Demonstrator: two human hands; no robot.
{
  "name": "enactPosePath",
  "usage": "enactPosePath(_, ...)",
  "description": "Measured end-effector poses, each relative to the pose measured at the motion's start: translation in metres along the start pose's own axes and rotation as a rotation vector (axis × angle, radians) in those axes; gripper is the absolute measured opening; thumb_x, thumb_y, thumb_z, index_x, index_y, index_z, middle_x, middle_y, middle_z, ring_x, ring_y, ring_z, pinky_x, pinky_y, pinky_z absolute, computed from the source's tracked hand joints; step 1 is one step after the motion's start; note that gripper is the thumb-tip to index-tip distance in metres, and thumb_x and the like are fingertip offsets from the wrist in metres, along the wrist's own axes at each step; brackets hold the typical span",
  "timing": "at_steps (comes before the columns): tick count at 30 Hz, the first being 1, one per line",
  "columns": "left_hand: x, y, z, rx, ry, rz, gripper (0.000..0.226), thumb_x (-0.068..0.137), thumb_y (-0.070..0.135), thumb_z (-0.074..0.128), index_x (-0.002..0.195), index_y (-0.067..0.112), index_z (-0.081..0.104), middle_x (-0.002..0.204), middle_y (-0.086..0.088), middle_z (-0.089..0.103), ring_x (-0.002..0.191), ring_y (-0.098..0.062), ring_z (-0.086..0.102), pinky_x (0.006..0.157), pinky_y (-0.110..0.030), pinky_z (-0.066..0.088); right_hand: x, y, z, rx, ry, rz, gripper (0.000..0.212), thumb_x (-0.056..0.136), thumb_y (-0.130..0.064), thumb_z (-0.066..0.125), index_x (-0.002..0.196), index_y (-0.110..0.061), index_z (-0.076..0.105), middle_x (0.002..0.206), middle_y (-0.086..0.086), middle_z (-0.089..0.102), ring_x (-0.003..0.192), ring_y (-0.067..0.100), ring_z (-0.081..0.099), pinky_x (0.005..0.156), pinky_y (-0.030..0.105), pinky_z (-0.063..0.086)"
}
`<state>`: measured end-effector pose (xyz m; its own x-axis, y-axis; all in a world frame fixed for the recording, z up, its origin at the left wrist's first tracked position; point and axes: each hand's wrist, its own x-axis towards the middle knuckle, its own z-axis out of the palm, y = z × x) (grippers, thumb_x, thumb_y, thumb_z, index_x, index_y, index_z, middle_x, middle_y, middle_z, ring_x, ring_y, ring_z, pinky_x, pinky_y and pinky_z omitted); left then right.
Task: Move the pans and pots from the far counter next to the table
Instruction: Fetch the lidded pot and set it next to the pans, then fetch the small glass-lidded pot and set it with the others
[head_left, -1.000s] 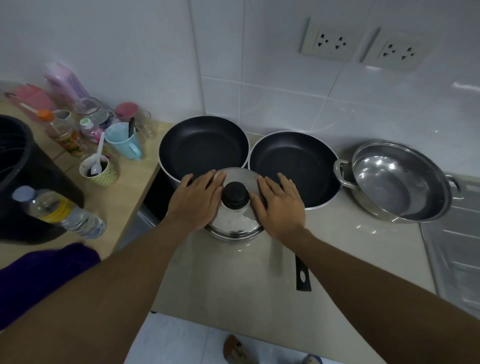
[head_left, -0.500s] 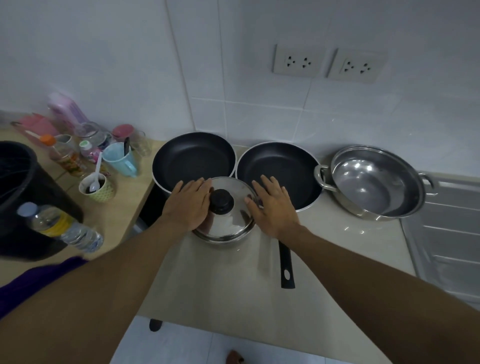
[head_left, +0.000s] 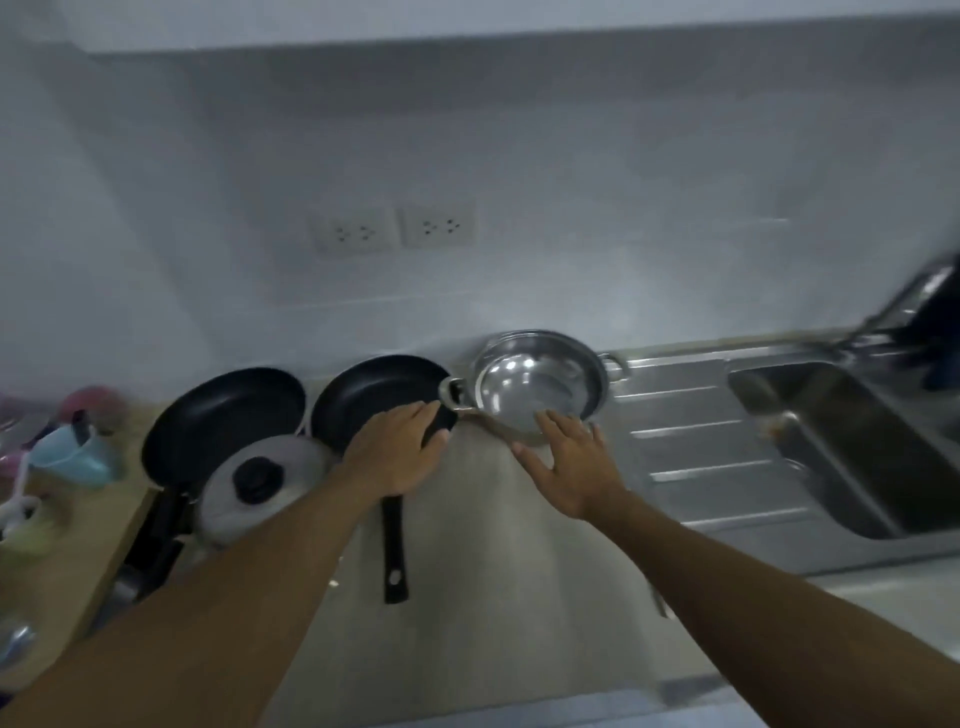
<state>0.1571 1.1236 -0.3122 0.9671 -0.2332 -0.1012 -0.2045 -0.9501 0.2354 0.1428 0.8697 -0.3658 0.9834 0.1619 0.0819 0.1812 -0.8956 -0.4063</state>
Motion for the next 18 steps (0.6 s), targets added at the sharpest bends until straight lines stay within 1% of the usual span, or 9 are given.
enactPosePath(2,0.009,0.05,0.007,-0.043,-0.022,0.063,0.054,0.101,0.046,0.036,0.148,0.02,0.039,0.153,-0.004,0.044,0.138,-0.025,0.043,0.111,-0.039,0.036,-0.021,0.041,-0.024,-0.001,0.019,0.066,0.075,0.095,-0.069,0.031,0.152,-0.022,0.035,0.158,0.005,0.037,0.147,0.025,0.028,0.121,0.052,0.012)
enactPosePath(4,0.017,0.099,0.016,-0.067,-0.061,0.096,0.057,0.101,0.05,0.035,0.15,0.023,0.036,0.156,-0.001,0.04,0.139,-0.025,0.043,0.11,-0.039,0.037,-0.043,0.084,-0.048,-0.001,0.034,0.121,0.076,0.094,-0.071,0.03,0.153,-0.022,0.034,0.158,0.005,0.037,0.148,0.026,0.028,0.121,0.053,0.012)
enactPosePath(6,0.025,0.147,0.029,-0.056,-0.088,0.115,0.061,0.1,0.054,0.033,0.154,0.025,0.03,0.161,0.0,0.032,0.145,-0.024,0.035,0.115,-0.04,0.032,-0.067,0.126,-0.072,-0.011,0.045,0.171,0.077,0.094,-0.071,0.029,0.154,-0.022,0.033,0.159,0.005,0.036,0.149,0.025,0.026,0.122,0.054,0.011)
enactPosePath(10,0.042,0.238,0.057,-0.056,-0.139,0.207,0.06,0.101,0.052,0.034,0.154,0.025,0.031,0.161,-0.002,0.031,0.146,-0.023,0.032,0.117,-0.038,0.024,-0.117,0.198,-0.114,0.006,0.085,0.265,0.076,0.095,-0.07,0.031,0.153,-0.022,0.034,0.158,0.006,0.039,0.147,0.025,0.03,0.121,0.055,0.013)
enactPosePath(12,0.052,0.286,0.072,-0.09,-0.174,0.239,0.062,0.1,0.054,0.035,0.154,0.024,0.029,0.162,-0.002,0.029,0.148,-0.023,0.029,0.121,-0.04,0.022,-0.145,0.234,-0.135,0.04,0.115,0.322,0.077,0.094,-0.071,0.029,0.153,-0.022,0.034,0.156,0.008,0.041,0.146,0.026,0.032,0.12,0.055,0.014)
enactPosePath(14,0.061,0.334,0.085,-0.096,-0.193,0.284,0.063,0.099,0.056,0.034,0.154,0.026,0.029,0.162,-0.003,0.029,0.149,-0.023,0.028,0.121,-0.043,0.023,-0.173,0.269,-0.155,0.083,0.15,0.384,0.076,0.094,-0.072,0.03,0.153,-0.023,0.035,0.154,0.007,0.044,0.144,0.026,0.035,0.119,0.057,0.016)
enactPosePath(16,0.067,0.384,0.097,-0.073,-0.192,0.369,0.061,0.099,0.055,0.034,0.154,0.027,0.031,0.16,-0.002,0.033,0.147,-0.021,0.031,0.119,-0.041,0.026,-0.2,0.303,-0.175,0.127,0.184,0.445,0.074,0.093,-0.072,0.029,0.15,-0.025,0.038,0.151,0.004,0.047,0.142,0.025,0.038,0.117,0.058,0.019)
enactPosePath(18,0.071,0.432,0.105,-0.046,-0.188,0.449,0.059,0.099,0.054,0.035,0.152,0.028,0.034,0.159,0.0,0.036,0.145,-0.021,0.035,0.116,-0.038,0.03,-0.223,0.333,-0.192,0.163,0.211,0.508,0.077,0.093,-0.074,0.028,0.152,-0.026,0.035,0.153,0.004,0.045,0.142,0.025,0.037,0.117,0.058,0.019)
